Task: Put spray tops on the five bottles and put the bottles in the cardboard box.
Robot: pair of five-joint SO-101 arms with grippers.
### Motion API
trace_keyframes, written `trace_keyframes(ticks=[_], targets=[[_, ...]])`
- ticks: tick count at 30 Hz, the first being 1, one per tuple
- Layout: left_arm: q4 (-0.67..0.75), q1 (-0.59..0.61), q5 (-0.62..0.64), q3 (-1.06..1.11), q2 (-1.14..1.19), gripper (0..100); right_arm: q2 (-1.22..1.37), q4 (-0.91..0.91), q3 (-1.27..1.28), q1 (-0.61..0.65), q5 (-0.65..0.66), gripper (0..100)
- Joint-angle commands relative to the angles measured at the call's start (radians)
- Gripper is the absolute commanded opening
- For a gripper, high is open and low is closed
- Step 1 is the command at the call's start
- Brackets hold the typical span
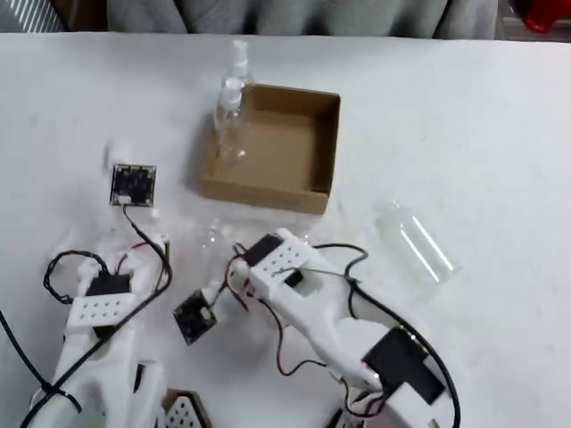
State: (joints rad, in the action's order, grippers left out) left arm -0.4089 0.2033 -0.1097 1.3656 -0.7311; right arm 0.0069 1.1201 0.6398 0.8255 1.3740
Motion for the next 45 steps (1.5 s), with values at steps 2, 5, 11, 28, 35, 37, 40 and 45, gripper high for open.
trace_keyframes(ticks=[2,5,11,28,35,37,40,45], targets=[[0.029,0.013,0.002,-0.009,-0.035,4,0.005,0.01,-0.02,0.004,-0.017,2.9],[0.029,0.013,0.002,-0.009,-0.035,4,-0.008,0.07,-0.031,0.004,-0.017,1.6],[0.029,0.013,0.002,-0.009,-0.035,4,-0.088,0.275,-0.169,-0.03,-0.196,1.5],[0.029,0.013,0.002,-0.008,-0.035,4,-0.28,0.352,-0.316,-0.582,-0.948,1.5],[0.026,0.013,0.002,-0.008,-0.035,4,-0.289,0.249,-0.255,-0.68,-1.151,1.5],[0.025,0.013,0.002,-0.008,-0.035,4,-0.28,0.154,-0.184,-0.7,-1.191,1.5],[0.023,0.013,0.002,-0.008,-0.036,4,-0.28,-0.018,-0.052,-0.716,-1.203,1.5],[0.023,0.013,0.002,-0.008,-0.036,4,-0.28,-0.171,0.072,-0.71,-1.198,1.5]])
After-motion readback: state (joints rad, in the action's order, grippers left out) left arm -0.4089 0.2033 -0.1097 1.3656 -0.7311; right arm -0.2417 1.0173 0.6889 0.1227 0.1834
